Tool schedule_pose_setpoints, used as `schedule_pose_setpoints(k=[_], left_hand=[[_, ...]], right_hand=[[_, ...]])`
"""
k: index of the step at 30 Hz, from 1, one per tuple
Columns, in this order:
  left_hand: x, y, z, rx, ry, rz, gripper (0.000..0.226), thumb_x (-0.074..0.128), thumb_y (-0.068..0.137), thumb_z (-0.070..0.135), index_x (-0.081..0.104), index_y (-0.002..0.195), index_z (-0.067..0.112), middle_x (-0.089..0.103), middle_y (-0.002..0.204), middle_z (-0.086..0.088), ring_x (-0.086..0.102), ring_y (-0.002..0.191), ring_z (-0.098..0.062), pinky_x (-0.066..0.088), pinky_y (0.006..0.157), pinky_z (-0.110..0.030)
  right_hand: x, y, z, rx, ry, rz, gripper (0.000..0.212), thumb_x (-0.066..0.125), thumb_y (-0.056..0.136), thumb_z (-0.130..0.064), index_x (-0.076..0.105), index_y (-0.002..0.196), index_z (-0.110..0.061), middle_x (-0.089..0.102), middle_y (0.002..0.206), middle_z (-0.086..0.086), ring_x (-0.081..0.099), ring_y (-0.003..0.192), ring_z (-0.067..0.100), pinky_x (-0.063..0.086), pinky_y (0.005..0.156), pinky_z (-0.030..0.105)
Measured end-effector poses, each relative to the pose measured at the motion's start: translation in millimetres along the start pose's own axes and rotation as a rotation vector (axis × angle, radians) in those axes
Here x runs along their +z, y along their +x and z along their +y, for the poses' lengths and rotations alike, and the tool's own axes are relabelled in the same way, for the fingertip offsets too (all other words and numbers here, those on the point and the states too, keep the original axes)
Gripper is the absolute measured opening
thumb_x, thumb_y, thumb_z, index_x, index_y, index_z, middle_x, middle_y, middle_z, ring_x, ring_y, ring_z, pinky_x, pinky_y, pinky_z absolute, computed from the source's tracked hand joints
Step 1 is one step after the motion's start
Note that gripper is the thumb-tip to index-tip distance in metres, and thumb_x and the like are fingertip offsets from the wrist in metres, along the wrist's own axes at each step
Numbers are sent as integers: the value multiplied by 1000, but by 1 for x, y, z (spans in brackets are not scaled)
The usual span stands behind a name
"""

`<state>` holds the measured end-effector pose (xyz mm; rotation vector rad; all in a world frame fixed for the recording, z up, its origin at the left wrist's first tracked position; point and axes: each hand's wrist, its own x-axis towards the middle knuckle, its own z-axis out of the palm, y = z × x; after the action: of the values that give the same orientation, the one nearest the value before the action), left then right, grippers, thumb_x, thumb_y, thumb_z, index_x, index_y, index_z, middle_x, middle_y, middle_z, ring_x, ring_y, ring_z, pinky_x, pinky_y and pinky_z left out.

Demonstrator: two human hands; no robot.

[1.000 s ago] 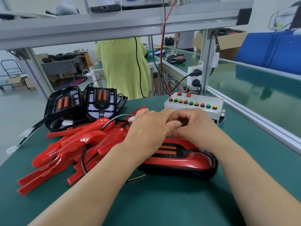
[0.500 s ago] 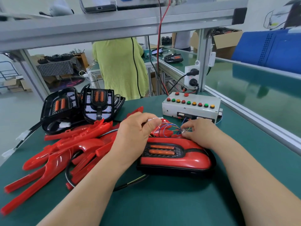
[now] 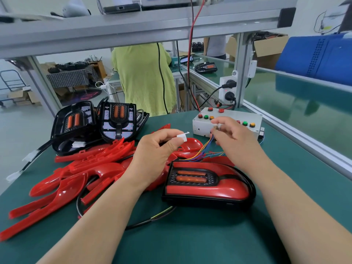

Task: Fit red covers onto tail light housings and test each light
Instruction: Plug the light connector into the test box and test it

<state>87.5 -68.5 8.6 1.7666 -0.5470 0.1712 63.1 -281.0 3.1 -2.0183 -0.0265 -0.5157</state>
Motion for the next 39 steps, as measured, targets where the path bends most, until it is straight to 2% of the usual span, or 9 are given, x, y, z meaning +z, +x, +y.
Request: schedule_pose_setpoints(k=[2,6,10,15,22,31,34,36,39], left_hand=[[0,0,-1,-13,-32,0,12,70,89,16,76,99,21,73,83,15,63,77,3,49,78,-16],[1,0,-1,12,-35,9,14,70,90,15,75,100,22,72,81,15,63,78,2,49,77,-14],[1,0,2,26,-48,37,16,70,90,15,74,97,29,75,90,7,66,81,-1,55,82,-24],[1,-1,3,12,-67,62,15,72,86,25,74,99,32,76,99,2,70,94,-13,56,90,-46],[2,-1,4,36,-62,59,21,69,90,14,72,98,32,75,95,9,69,91,-8,53,87,-29],[0,-3,10,56,17,26,14,66,93,23,73,94,34,70,78,20,63,77,1,54,83,-34],[-1,-3,10,60,44,17,13,68,92,22,74,95,34,73,93,14,67,90,-5,54,90,-41],[-2,-2,7,76,80,14,15,69,91,21,73,99,33,73,97,10,67,94,-7,53,92,-34],[-4,-3,5,122,146,5,20,72,89,19,73,101,34,65,85,11,61,81,-6,49,81,-23]], right_hand=[[5,-3,-4,-27,103,47,13,65,90,-33,61,94,-44,65,77,-22,57,66,-3,42,63,9],[11,-5,-10,-101,223,34,41,61,92,-9,54,93,-49,71,87,-9,69,73,8,55,76,30],[11,-7,-13,-95,394,-62,39,61,91,-1,49,106,-35,75,93,-3,72,70,16,54,63,21],[11,-7,-14,-67,394,-126,19,61,95,-5,65,107,-19,77,93,-4,68,67,8,50,60,16],[13,-7,-14,107,698,-293,40,49,102,-10,80,87,-29,71,71,0,53,55,5,45,54,13],[9,-11,-17,-69,326,-180,18,73,87,-28,76,90,-46,74,82,-10,63,73,1,51,70,14],[11,-12,-19,-108,286,-156,22,79,82,-21,77,87,-42,71,79,-16,62,71,-3,50,71,11],[11,-13,-20,-109,271,-155,24,80,81,-18,76,88,-40,70,78,-17,61,70,-4,47,70,9],[9,-13,-21,-107,252,-153,23,79,82,-19,75,91,-41,71,82,-16,62,72,-2,47,72,10]])
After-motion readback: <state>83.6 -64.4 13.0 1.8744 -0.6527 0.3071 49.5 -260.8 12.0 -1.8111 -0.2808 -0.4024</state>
